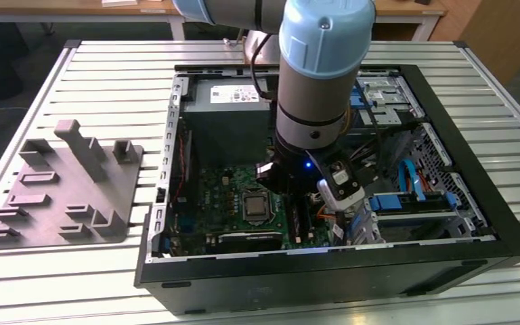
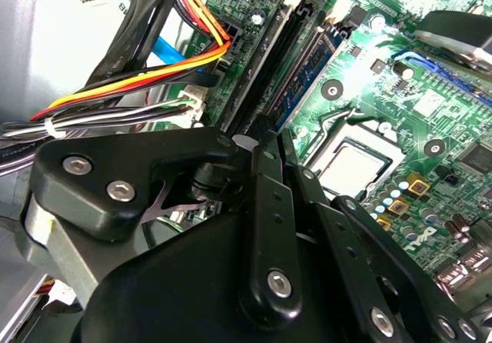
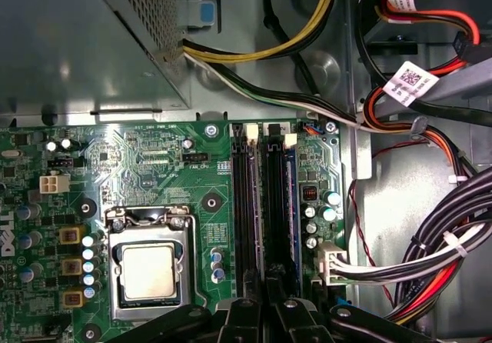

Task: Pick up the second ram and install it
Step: 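Insert the second ram into the second slot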

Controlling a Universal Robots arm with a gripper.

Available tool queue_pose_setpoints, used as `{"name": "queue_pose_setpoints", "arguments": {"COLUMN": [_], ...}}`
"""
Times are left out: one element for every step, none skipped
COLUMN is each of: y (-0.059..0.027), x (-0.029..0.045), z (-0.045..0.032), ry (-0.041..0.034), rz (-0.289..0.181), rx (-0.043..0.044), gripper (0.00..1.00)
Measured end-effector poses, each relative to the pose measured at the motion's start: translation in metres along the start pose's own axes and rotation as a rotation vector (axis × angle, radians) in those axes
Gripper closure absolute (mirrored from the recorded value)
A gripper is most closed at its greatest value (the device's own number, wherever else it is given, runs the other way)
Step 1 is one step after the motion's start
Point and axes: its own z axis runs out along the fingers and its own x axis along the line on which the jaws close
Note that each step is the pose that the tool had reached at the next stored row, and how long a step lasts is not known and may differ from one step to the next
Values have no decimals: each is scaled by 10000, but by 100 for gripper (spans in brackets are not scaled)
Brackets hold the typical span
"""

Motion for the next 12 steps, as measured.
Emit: {"name": "queue_pose_setpoints", "arguments": {"y": [1,1,1,1,1,2,2,2,1,1,2,2], "x": [0,-1,-1,-1,-1,-2,-2,-2,-1,-1,-1,-1], "z": [2,2,2,1,0,-4,-9,-15,-19,-23,-28,-29], "ry": [-1,-2,-3,-4,-5,-8,-12,-15,-18,-21,-24,-26], "rz": [-1,-1,-1,-1,-1,-2,-2,-2,-2,-2,-2,-2], "rx": [-3,-5,-6,-8,-9,-9,-9,-6,-6,-7,-5,-7], "gripper": [86,86,86,86,86,86,86,86,86,86,86,86]}}
